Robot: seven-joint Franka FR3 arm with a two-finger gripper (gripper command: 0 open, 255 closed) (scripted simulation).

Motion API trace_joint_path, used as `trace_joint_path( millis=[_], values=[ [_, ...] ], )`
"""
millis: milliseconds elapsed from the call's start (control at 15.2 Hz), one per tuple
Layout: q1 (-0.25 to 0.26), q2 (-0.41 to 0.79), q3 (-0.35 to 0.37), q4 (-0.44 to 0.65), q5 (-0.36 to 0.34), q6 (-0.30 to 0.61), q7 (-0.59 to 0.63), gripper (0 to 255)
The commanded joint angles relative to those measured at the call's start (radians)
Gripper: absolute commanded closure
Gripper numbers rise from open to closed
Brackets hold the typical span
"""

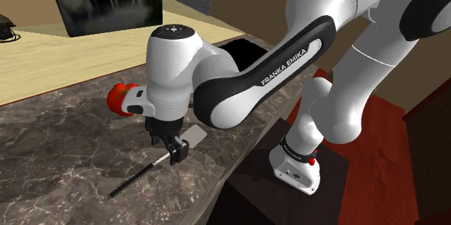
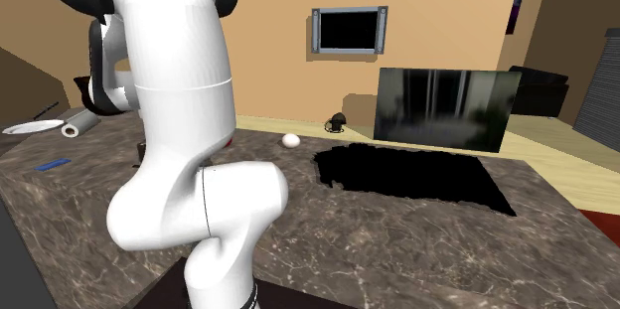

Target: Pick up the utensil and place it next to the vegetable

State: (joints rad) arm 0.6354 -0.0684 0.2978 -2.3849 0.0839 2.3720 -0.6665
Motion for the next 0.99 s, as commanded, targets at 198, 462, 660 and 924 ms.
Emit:
trace_joint_path(
  millis=[198, 462, 660, 924],
  values=[
    [0.0, -0.024, -0.002, 0.011, 0.007, -0.035, -0.005, 0],
    [-0.001, -0.084, -0.01, 0.051, 0.021, -0.133, -0.017, 0],
    [-0.001, -0.084, -0.01, 0.051, 0.021, -0.133, -0.017, 0],
    [-0.001, -0.084, -0.01, 0.051, 0.021, -0.133, -0.017, 0]
  ],
)
